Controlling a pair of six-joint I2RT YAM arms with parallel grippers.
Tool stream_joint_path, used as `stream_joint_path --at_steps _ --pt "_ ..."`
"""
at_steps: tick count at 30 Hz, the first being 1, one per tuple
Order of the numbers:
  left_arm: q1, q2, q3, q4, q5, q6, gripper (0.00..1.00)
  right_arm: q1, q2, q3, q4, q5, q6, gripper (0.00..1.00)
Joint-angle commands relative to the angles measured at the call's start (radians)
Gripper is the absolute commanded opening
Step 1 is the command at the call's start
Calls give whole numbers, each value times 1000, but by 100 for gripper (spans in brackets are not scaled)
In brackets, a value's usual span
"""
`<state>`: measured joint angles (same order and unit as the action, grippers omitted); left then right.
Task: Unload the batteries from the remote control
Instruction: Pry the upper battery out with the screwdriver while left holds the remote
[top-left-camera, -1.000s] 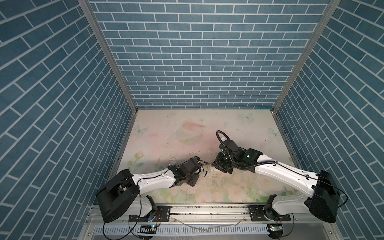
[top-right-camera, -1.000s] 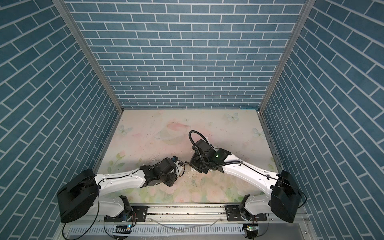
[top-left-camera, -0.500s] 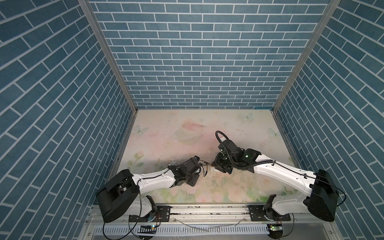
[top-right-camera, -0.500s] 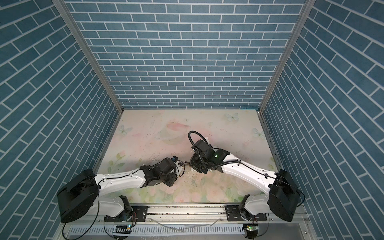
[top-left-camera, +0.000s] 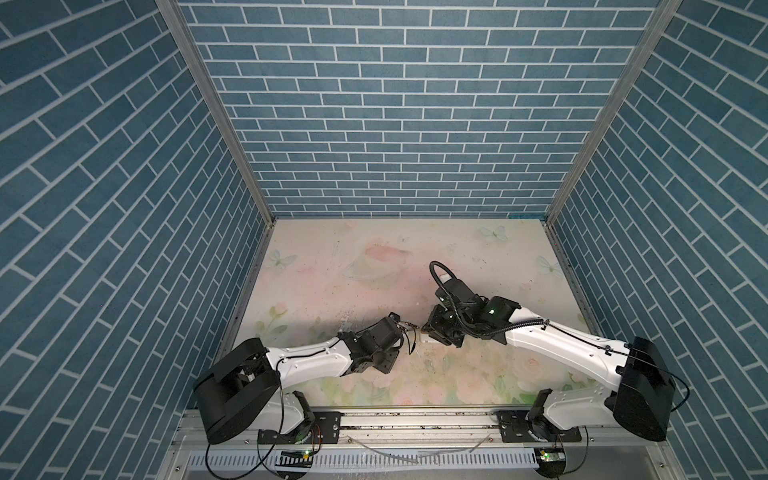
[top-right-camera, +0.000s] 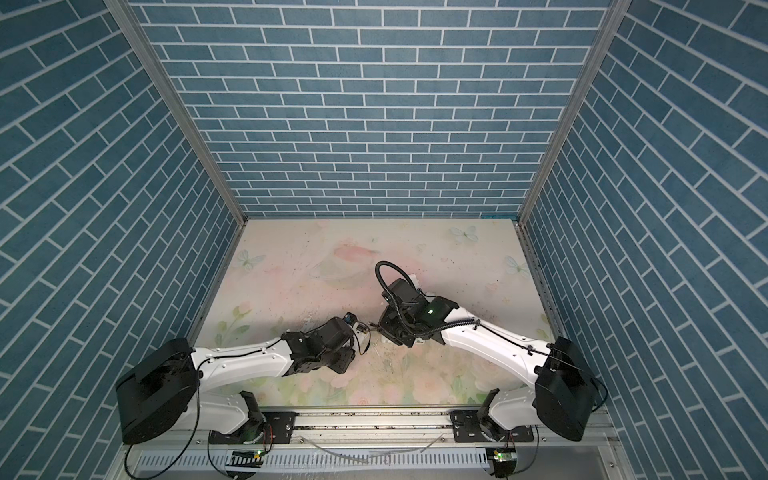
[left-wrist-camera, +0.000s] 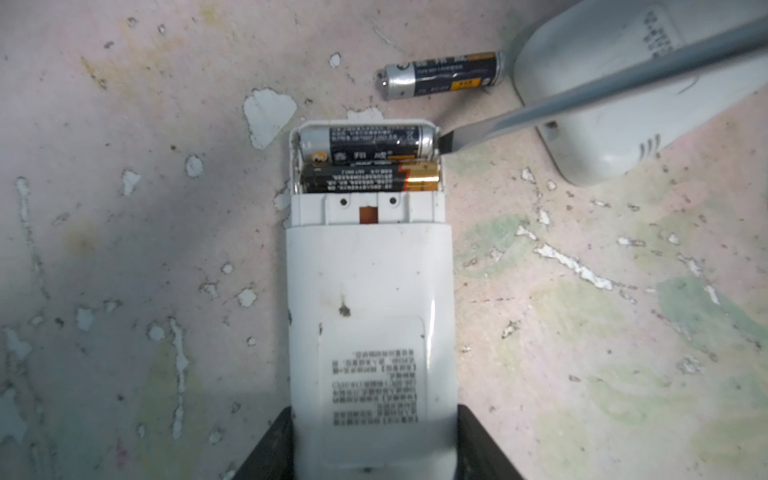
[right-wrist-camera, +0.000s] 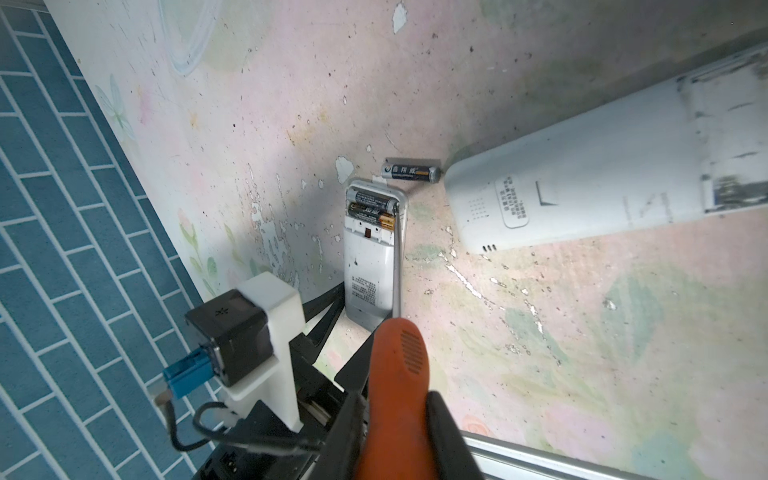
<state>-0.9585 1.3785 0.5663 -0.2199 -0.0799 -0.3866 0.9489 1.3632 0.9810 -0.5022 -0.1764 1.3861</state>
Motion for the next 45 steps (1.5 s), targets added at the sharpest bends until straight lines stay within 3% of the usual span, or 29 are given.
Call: stream_joint_path --at_steps 1,23,31,37,45 --pt "-32 32 -4 -49 69 39 15 7 63 4 127 -21 -21 0" --pt "-68 32 -2 -47 65 53 13 -29 -26 -96 341 -42 42 0" --pt "-68 37 -1 -50 57 49 12 -29 -108 -106 304 30 22 0" --pt "-67 41 2 -53 49 47 12 -19 -118 -18 125 69 -40 0" --pt "-68 41 4 -58 45 43 11 -16 -113 -25 111 83 -51 0"
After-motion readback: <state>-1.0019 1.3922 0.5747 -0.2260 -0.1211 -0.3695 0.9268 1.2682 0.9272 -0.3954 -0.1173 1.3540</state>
